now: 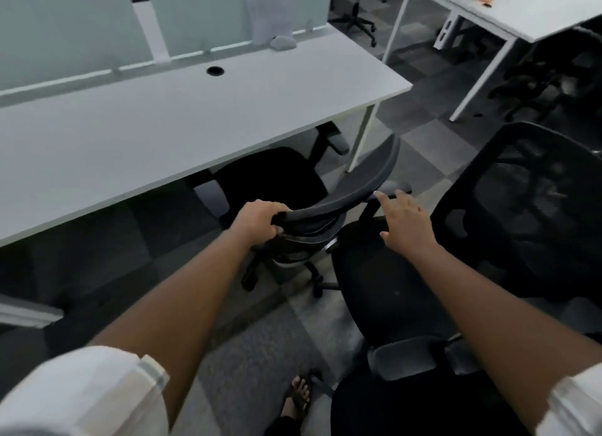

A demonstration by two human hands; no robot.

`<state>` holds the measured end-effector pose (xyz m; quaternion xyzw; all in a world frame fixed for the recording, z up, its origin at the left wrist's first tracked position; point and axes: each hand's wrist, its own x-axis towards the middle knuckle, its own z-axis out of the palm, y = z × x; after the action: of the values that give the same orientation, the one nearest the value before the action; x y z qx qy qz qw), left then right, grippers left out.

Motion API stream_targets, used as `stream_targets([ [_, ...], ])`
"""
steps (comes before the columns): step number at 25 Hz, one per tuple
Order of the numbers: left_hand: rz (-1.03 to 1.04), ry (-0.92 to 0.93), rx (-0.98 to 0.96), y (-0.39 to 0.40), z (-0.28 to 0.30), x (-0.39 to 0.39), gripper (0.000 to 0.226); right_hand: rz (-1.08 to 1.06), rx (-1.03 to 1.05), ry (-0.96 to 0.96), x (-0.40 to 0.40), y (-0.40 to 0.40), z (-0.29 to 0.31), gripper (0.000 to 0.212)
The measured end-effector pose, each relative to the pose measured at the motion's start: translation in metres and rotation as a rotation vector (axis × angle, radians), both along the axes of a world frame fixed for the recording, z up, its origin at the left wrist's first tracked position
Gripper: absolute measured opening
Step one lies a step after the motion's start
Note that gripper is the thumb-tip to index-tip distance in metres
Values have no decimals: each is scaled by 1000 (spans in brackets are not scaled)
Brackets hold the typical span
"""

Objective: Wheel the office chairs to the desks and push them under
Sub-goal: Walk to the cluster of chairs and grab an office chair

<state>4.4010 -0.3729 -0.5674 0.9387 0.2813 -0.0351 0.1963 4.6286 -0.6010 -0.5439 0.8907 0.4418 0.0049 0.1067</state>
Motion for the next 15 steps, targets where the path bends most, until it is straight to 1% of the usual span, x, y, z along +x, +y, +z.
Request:
stream_targets([
  [3,-7,62,15,34,7,-62,43,137,-68,-54,-19,23,-6,106],
  [6,-16,84,21,44,7,-109,38,180,-145,-30,-38,50,-13,108],
  [7,-15,73,22,44,4,-124,38,195,-199,0,-46,60,-15,103],
  [9,-20,50,51,43,3,-149,37,242,-304,75,-62,73,-21,82],
  [10,-18,54,64,43,6,-160,36,265,-323,96,-72,76,-26,71],
  [11,-24,70,73,47,9,-168,36,279,-315,104,-80,78,-29,65],
  [13,-44,158,124,49,15,-179,35,322,-282,101,-100,80,-30,59],
  [15,-80,316,285,37,20,-181,34,386,-291,115,-122,81,-26,53],
])
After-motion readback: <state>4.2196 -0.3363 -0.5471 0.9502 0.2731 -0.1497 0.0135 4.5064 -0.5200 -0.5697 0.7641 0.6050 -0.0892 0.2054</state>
